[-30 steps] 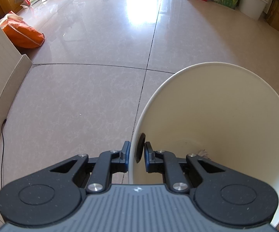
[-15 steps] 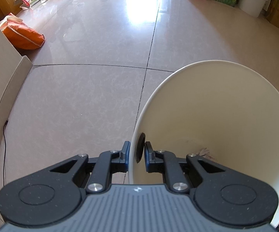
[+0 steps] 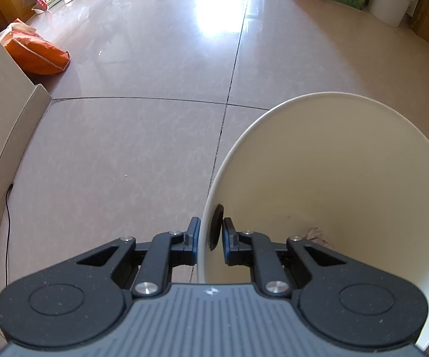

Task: Collect trash
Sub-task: 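Move the right tool back to the pile toward the blue juice carton, then close the right tool on the blue juice carton and lift it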

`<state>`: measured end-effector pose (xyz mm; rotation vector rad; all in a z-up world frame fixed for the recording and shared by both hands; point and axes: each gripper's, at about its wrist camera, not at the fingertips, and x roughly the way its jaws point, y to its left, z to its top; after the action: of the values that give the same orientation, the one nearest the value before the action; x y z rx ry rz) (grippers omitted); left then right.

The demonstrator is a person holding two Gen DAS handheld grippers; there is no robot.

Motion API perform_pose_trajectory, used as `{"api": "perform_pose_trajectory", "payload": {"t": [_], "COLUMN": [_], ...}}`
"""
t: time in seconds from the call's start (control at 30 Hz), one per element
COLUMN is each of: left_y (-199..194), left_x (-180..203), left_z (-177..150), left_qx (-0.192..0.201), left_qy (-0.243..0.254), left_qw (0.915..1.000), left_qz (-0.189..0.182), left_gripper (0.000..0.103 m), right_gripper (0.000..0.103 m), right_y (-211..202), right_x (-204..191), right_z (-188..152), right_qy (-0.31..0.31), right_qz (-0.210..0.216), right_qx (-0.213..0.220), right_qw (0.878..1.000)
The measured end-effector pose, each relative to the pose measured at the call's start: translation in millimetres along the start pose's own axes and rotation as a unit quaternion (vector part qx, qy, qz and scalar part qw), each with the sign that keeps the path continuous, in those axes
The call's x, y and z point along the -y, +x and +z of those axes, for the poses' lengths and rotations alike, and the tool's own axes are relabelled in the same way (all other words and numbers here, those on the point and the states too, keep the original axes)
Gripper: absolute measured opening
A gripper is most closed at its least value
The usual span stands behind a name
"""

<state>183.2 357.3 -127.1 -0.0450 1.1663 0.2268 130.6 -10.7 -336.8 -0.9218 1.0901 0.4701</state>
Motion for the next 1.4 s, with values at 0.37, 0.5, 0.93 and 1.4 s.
{"api": "perform_pose_trajectory", "payload": {"t": [0.37, 0.5, 0.93, 1.4], "left_y": [-1, -1, 0, 0], "left_x": [6, 4, -1, -1], "left_z": [0, 1, 0, -1], "left_qx": [0.0, 0.0, 0.0, 0.002], "left_qy": [0.003, 0.0, -0.005, -0.004], "left_qw": [1.0, 1.0, 1.0, 1.0], "left_qz": [0.005, 0.004, 0.0, 0.0], "left_gripper": [0.014, 0.014, 0.014, 0.014], "right_gripper": [0.058, 0.051, 0.045, 0.011], "right_y": [10, 4, -28, -44], "right_x": [-1, 1, 31, 50], "right_z": [-1, -2, 5, -1], "right_qy": [-0.036, -0.031, 0.103, 0.218], "right_qz": [0.004, 0.008, 0.075, 0.112], "right_qx": [-0.007, -0.011, -0.021, -0.046], "right_qw": [0.999, 0.999, 0.992, 0.968]}}
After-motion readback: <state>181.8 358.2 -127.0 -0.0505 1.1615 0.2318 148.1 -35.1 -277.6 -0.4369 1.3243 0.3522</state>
